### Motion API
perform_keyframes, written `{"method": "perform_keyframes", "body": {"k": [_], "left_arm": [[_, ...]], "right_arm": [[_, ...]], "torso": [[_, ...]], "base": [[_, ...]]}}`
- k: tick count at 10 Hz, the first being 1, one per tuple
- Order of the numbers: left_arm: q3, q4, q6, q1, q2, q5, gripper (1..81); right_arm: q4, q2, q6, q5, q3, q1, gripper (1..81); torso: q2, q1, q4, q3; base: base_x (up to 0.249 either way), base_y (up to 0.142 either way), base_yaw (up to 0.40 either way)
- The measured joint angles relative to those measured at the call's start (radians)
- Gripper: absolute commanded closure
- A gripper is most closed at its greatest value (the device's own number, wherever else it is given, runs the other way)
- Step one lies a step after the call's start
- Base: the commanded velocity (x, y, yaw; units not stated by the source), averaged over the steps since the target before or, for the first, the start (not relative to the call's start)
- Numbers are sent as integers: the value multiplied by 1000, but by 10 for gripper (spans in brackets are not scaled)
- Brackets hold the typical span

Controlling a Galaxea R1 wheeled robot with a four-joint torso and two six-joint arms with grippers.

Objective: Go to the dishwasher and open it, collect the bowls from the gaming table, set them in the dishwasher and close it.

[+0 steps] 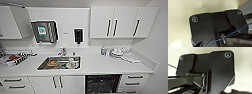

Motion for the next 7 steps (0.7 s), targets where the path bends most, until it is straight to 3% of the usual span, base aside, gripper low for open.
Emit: {"method": "perform_keyframes", "body": {"k": [7], "left_arm": [[1,7,3,12,-2,11,10]], "right_arm": [[0,0,0,2,1,3,10]], "torso": [[0,0,0,0]], "base": [[0,0,335]]}}
